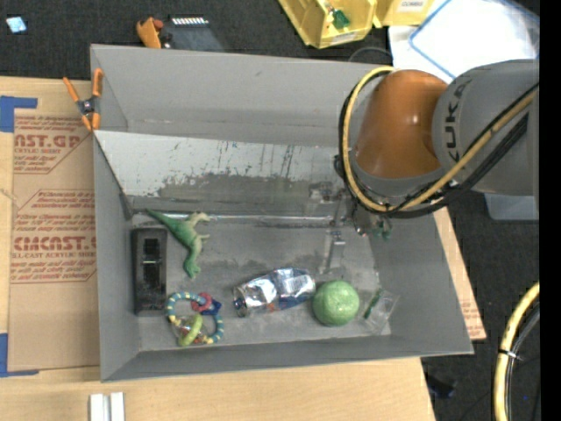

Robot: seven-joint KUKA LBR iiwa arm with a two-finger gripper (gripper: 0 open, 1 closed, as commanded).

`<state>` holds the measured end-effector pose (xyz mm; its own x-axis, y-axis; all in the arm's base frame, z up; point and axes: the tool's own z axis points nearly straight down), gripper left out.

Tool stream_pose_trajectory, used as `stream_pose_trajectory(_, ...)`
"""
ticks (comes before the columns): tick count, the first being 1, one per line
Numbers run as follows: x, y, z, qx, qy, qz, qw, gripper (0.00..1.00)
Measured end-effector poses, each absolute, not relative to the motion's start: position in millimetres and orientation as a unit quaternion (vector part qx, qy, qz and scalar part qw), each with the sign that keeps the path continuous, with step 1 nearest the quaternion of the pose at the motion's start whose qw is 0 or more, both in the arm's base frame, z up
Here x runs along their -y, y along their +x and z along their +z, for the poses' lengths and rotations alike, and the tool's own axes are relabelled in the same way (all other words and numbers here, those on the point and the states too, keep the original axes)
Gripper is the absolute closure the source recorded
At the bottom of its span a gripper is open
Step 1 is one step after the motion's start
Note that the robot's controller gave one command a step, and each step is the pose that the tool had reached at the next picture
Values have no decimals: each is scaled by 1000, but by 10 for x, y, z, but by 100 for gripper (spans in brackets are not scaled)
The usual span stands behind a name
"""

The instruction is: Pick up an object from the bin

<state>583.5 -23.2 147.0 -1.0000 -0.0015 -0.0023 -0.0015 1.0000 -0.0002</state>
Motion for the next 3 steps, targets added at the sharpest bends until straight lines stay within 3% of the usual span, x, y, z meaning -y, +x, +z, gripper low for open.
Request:
stream_pose_trajectory(1, 232, 5835, 1470, -1000, -1, 0, 1, 0)
stream_pose_trajectory(2, -27, 5763, 1203, -997, -71, -2, 6, 0)
stream_pose_trajectory(3, -303, 5653, 868, -991, -130, 1, 2, 0)
